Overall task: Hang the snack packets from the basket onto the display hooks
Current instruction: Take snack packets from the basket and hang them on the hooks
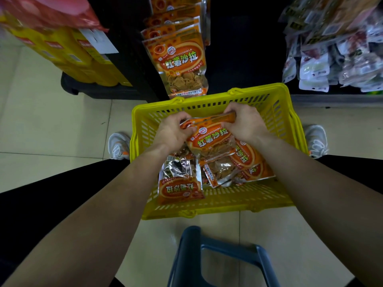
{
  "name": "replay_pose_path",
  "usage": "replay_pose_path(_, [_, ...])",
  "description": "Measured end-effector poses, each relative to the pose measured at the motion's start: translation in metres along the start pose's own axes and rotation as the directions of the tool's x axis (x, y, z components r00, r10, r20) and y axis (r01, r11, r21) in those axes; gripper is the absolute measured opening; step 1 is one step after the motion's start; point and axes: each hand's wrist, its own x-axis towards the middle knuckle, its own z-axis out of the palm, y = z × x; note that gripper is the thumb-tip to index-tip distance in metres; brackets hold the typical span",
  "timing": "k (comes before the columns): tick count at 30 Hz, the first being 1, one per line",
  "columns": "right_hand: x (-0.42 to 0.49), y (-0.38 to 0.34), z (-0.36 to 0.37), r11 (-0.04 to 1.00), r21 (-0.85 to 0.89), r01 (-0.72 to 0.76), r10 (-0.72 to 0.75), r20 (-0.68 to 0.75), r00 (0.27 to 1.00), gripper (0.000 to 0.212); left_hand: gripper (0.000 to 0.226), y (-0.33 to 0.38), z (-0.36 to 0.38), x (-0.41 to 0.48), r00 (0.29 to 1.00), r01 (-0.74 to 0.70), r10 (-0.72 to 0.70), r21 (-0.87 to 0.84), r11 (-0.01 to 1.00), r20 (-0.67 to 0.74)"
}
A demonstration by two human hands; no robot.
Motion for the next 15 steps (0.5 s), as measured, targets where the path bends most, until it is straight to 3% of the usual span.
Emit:
replay_pose_path(5, [0.000,-0.010,0.001,0.986,-0.125,0.115,-0.109,0.052,0.993,0.022,0.019,0.002,0.002,0.000,1.000,-0.012,0.011,0.036,0.999,0.020])
replay_pose_path(9, [0.001,-0.010,0.004,0.998,-0.010,0.056,-0.055,0.058,0.997,0.015,0.032,0.005,0.003,-0.001,0.989,-0.047,0.056,0.067,0.997,-0.138])
replay_pose_path(12, [0.002,-0.007,0.004,0.998,0.062,0.024,-0.029,0.068,0.997,0.010,0.029,0.012,-0.001,0.003,0.953,-0.163,0.197,0.158,0.974,-0.231])
replay_pose_path(15, [0.003,-0.007,0.004,0.994,0.110,0.008,-0.016,0.070,0.997,0.009,0.017,0.018,-0.004,0.006,0.926,-0.305,0.347,0.246,0.920,-0.149])
